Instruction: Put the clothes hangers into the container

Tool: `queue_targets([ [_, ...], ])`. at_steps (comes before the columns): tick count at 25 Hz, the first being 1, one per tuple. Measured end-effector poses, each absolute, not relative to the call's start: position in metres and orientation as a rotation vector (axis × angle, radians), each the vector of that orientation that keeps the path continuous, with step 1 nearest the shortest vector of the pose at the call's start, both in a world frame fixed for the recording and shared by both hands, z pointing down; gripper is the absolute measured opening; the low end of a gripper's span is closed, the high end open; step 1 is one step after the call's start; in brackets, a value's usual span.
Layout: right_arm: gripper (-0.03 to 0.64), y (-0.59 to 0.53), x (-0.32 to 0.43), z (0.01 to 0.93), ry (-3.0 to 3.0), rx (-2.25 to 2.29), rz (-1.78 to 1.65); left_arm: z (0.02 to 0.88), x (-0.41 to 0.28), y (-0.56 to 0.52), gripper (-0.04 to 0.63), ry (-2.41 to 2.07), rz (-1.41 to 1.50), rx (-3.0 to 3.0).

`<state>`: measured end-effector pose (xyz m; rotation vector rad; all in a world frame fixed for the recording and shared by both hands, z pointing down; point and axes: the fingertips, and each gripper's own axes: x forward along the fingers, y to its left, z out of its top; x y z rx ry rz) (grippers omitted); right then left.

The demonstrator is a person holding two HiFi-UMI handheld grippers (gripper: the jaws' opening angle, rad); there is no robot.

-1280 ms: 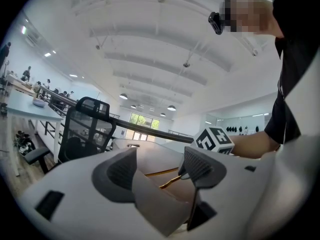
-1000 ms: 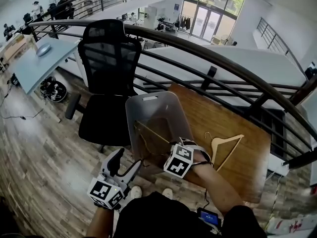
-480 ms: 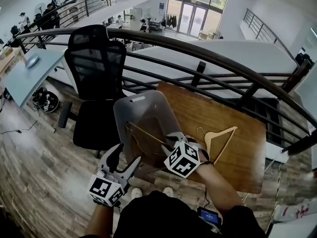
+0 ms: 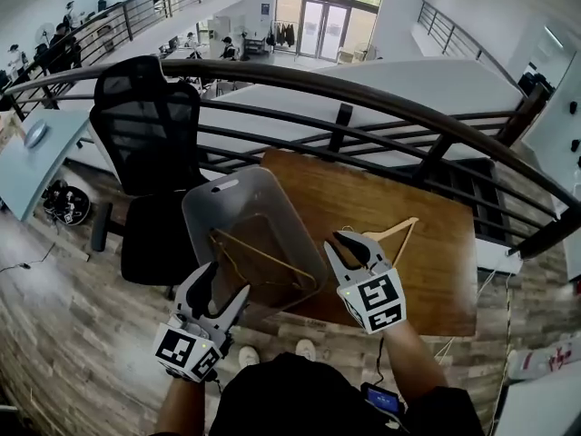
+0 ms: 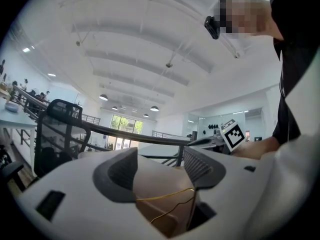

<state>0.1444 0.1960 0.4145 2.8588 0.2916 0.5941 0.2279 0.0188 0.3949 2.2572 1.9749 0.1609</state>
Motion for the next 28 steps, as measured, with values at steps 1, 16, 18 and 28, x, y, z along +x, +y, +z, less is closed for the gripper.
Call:
queue_targets([
  [1,0.057,0.201,0.135,0.412,0.331,2.885,0.55,0.393,0.226,0.02,0.293,1.982,0.154,2.253],
  [16,0.041,0.263,0.034,0.454,0.724,3.059,0.334,0.377,0.192,0.059,0.227,2.095,0.128,2.15],
  [18,0.044,0.27,0.025,0.468,0.763,3.065,0.385,0.377,0.187,0.062,0.227,2.112,0.136,2.14],
  [28,0.072,0.307,-0.007,0.611,0.879,3.037,0.955,0.393,0.167,0.075,0.227,2.142,0.238,2.154],
])
